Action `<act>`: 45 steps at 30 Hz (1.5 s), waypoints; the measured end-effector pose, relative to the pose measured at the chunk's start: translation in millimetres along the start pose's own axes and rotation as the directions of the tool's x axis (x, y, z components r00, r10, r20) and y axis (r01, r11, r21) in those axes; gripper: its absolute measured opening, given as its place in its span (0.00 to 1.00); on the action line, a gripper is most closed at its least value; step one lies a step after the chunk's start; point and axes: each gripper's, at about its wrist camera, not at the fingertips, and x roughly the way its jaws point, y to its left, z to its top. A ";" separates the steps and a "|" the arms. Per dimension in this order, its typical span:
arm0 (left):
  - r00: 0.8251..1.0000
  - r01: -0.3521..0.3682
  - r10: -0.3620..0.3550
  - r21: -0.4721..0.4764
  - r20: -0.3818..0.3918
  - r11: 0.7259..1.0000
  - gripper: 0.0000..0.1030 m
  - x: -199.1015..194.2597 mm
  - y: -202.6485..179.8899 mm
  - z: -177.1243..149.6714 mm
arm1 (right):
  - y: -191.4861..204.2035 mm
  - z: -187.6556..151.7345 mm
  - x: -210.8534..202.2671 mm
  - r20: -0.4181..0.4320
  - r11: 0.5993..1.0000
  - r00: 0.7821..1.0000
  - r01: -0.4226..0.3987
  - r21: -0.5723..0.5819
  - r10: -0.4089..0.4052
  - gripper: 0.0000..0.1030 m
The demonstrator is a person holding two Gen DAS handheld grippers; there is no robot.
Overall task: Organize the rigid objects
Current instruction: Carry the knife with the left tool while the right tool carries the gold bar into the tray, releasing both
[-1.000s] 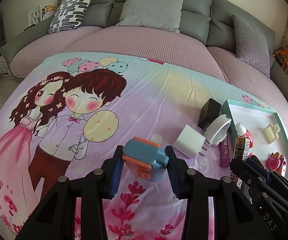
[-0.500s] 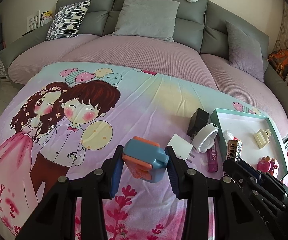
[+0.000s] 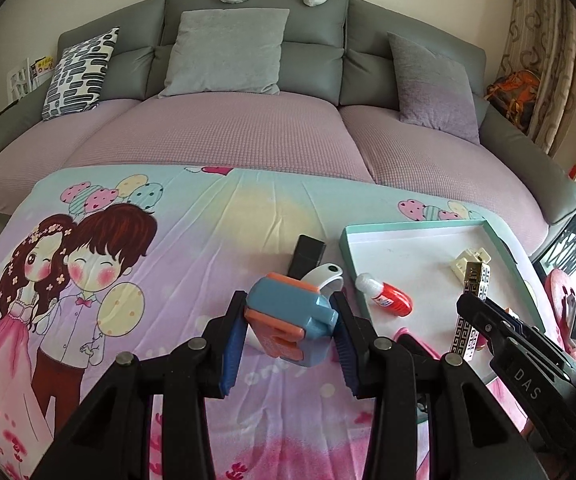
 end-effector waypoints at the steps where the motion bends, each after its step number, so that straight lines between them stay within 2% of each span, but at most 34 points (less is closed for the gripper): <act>1: 1.000 0.009 -0.009 0.012 0.004 1.000 0.41 0.6 -7.3 2.2 | -8.1 1.0 -0.8 0.003 1.000 1.000 0.020 0.016 -0.020 0.22; 5: 0.999 0.050 -0.050 0.064 0.002 0.997 0.41 5.9 -37.8 9.5 | -37.3 4.2 -3.5 0.009 0.992 0.994 0.112 0.060 -0.113 0.22; 10: 0.994 0.108 -0.108 0.121 -0.009 0.987 0.41 16.4 -74.8 14.4 | -64.9 6.0 -9.1 0.022 0.980 0.987 0.154 0.130 -0.158 0.22; 18: 0.984 0.176 -0.170 0.193 -0.043 0.965 0.41 36.5 -118.6 8.9 | -78.8 6.0 -13.4 0.045 0.959 0.968 0.238 0.154 -0.247 0.22; 25: 0.986 0.166 -0.156 0.206 -0.063 0.964 0.41 45.8 -128.3 1.6 | -91.6 2.0 -10.1 0.014 0.947 0.963 0.263 0.183 -0.270 0.22; 39: 0.981 0.163 -0.135 0.212 -0.140 0.964 0.42 75.4 -136.2 -13.0 | -88.9 -1.4 3.4 -0.019 0.944 0.955 0.295 0.146 -0.295 0.23; 40: 0.981 0.163 -0.136 0.208 -0.137 0.965 0.42 75.2 -135.8 -12.9 | -88.8 -1.4 3.8 -0.021 0.944 0.955 0.296 0.144 -0.296 0.24; 44: 0.983 0.158 -0.133 0.203 -0.130 0.966 0.64 72.0 -134.4 -11.5 | -88.3 -1.7 6.0 -0.031 0.944 0.953 0.302 0.136 -0.301 0.24; 45: 0.983 0.156 -0.132 0.203 -0.129 0.967 0.64 71.5 -134.3 -11.2 | -88.0 -1.9 6.4 -0.033 0.943 0.952 0.304 0.133 -0.303 0.26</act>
